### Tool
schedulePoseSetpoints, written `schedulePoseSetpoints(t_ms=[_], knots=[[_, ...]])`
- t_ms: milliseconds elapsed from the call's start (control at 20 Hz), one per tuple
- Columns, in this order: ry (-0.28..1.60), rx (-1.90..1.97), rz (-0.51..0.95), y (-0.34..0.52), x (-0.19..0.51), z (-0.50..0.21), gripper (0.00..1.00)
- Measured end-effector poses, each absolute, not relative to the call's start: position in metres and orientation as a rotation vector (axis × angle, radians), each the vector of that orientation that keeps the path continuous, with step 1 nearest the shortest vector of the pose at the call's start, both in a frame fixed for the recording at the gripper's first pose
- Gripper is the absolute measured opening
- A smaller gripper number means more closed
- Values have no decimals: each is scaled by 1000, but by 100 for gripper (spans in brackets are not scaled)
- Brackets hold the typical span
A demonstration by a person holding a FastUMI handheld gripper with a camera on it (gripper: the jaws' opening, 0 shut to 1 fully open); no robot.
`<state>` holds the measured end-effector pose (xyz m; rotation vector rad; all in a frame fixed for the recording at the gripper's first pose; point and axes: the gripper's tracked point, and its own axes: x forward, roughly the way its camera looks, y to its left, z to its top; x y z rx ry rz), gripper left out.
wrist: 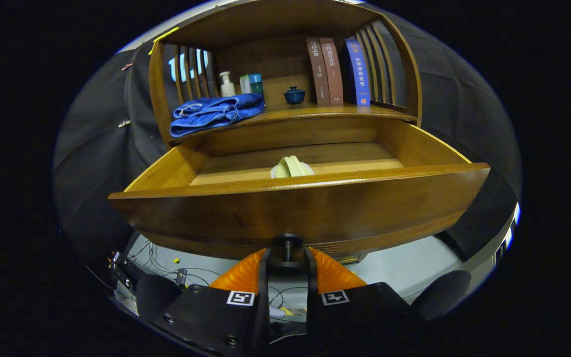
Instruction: Pull open the drawer, take out the items inside it, and place them on the countertop above the cabinet.
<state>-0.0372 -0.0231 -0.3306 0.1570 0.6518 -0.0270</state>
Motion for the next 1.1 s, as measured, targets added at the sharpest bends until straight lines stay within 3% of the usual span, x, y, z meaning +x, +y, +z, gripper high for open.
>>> schedulePoseSetpoints(t_ms=[200, 250, 450, 800, 1100], knots=[[665, 143, -20, -20, -42, -326, 42], [643, 141, -19, -20, -47, -318, 51], [599, 132, -28, -19, -57, -282, 99], [443, 111, 30, -17, 4, -185, 94], [576, 137, 22, -31, 91, -208, 95]])
